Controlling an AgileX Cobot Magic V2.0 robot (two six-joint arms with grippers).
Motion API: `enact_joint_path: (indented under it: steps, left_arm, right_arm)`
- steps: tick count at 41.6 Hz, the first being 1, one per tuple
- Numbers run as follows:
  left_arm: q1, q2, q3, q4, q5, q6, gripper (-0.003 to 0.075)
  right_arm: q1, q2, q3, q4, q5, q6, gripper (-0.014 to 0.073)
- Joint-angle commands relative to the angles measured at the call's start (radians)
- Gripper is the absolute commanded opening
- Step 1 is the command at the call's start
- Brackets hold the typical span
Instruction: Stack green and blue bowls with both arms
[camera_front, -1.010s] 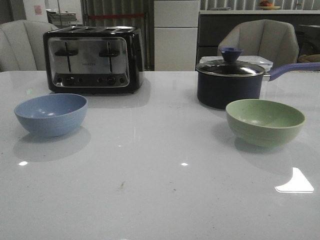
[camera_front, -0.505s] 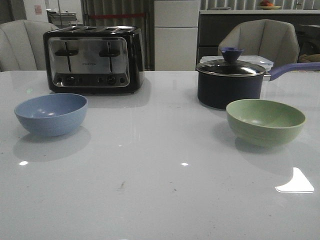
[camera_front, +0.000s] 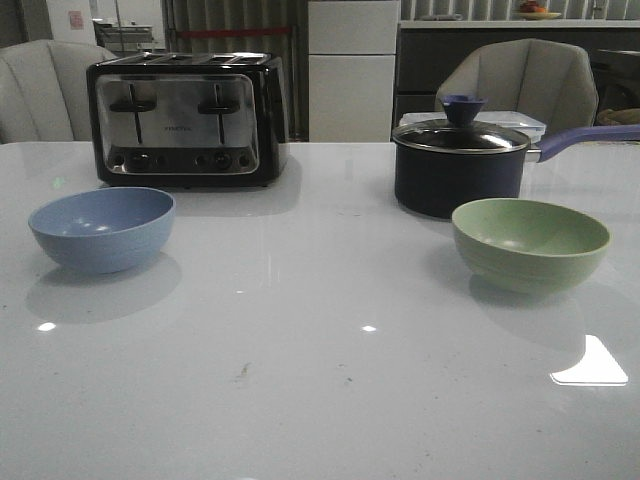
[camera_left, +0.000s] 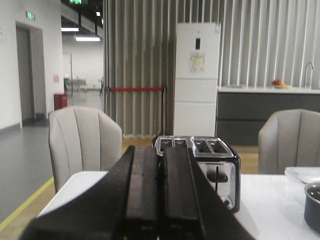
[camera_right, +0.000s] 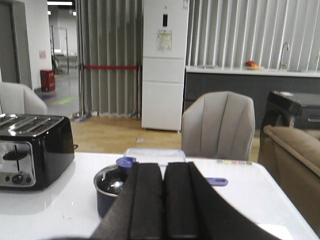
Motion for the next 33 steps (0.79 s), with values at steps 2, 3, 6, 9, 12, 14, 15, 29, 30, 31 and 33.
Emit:
enact_joint_path:
  steps: [2, 3, 6, 9, 12, 14, 15, 29, 30, 31, 33]
  left_arm:
    - [-0.008, 0.131, -0.167, -0.003, 0.087, -0.006, 0.0093]
    - [-0.008, 0.150, -0.188, -0.003, 0.112, -0.006, 0.0093]
    - [-0.008, 0.210, -0.249, -0.003, 0.187, -0.006, 0.0093]
    - [-0.008, 0.263, -0.271, -0.003, 0.230, -0.006, 0.0093]
    - [-0.008, 0.304, -0.265, -0.003, 0.248, -0.006, 0.0093]
    - [-0.008, 0.324, -0.255, -0.003, 0.267, -0.006, 0.0093]
    - [-0.008, 0.338, -0.252, -0.003, 0.274, -0.006, 0.0093]
    - [-0.008, 0.468, -0.157, -0.003, 0.271, -0.006, 0.0093]
    - [-0.008, 0.476, -0.156, -0.003, 0.271, -0.006, 0.0093]
    - [-0.008, 0.482, -0.156, -0.003, 0.271, -0.006, 0.0093]
    - [-0.008, 0.497, -0.152, -0.003, 0.273, -0.006, 0.0093]
  right_arm:
    - [-0.008, 0.123, -0.144, 0.003, 0.053, -0.002, 0.0056]
    - [-0.008, 0.147, -0.164, 0.003, 0.072, -0.002, 0.0056]
    - [-0.008, 0.203, -0.196, 0.002, 0.127, -0.002, 0.0056]
    - [-0.008, 0.252, -0.203, 0.002, 0.162, -0.002, 0.0056]
    - [-0.008, 0.303, -0.201, 0.002, 0.210, -0.002, 0.0056]
    - [-0.008, 0.336, -0.201, 0.001, 0.247, -0.002, 0.0056]
    - [-0.008, 0.351, -0.201, 0.000, 0.261, -0.002, 0.0056]
    - [-0.008, 0.546, -0.201, -0.003, 0.381, -0.002, 0.0056]
    - [-0.008, 0.560, -0.201, -0.003, 0.386, -0.002, 0.0056]
    - [-0.008, 0.569, -0.201, -0.003, 0.390, -0.002, 0.0056]
    - [-0.008, 0.590, -0.201, -0.003, 0.406, -0.002, 0.0056]
